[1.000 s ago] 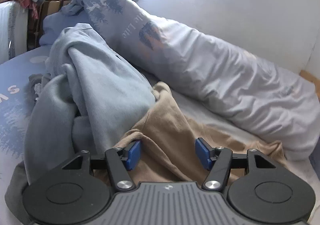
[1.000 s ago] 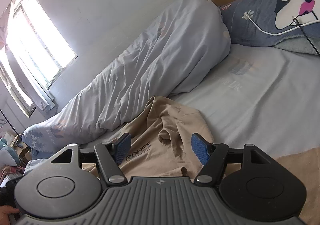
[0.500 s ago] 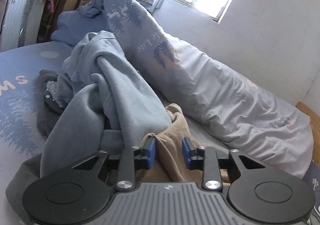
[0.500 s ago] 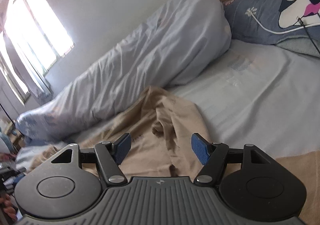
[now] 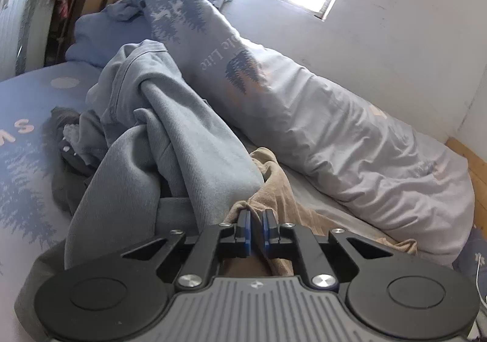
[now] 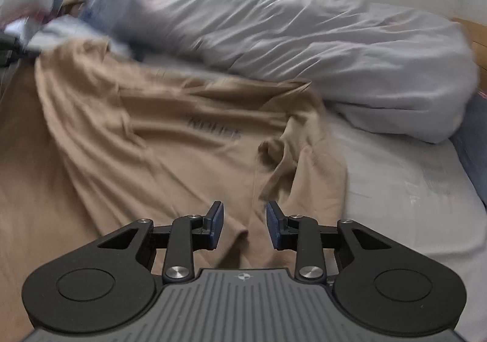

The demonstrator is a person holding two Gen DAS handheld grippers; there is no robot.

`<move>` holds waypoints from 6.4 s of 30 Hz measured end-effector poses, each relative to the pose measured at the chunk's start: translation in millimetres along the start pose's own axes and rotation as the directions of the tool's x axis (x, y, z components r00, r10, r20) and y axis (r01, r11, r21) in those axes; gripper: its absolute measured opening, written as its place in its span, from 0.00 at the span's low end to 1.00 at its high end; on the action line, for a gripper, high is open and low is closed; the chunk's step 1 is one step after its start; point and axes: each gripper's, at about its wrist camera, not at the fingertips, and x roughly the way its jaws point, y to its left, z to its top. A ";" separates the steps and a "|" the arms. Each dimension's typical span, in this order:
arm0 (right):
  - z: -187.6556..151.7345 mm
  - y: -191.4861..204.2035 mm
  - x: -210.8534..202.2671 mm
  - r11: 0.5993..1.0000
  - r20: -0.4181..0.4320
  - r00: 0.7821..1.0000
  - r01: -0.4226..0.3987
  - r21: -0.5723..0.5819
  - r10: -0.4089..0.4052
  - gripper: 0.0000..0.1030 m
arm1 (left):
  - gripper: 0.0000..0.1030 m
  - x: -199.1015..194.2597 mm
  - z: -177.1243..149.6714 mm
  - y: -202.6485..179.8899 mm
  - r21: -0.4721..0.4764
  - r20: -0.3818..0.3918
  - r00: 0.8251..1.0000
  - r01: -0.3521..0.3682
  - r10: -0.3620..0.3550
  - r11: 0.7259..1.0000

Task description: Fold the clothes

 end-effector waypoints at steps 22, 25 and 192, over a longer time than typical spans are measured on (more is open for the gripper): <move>31.2 11.9 50.4 0.937 -0.324 0.942 -0.185 -0.295 0.085 0.07 | 0.01 -5.9 -4.8 23.9 -0.125 0.052 0.998 0.050 -0.043 0.991; 42.2 9.6 53.9 0.927 -0.320 0.947 -0.134 -0.350 0.016 0.07 | 0.00 -10.1 -7.6 31.5 -0.190 0.088 0.995 0.068 -0.052 0.979; -33.5 8.4 11.7 0.959 0.304 0.941 0.063 0.275 -0.149 0.90 | 0.01 -91.2 115.3 -437.7 0.190 -0.041 0.868 0.493 -0.495 0.849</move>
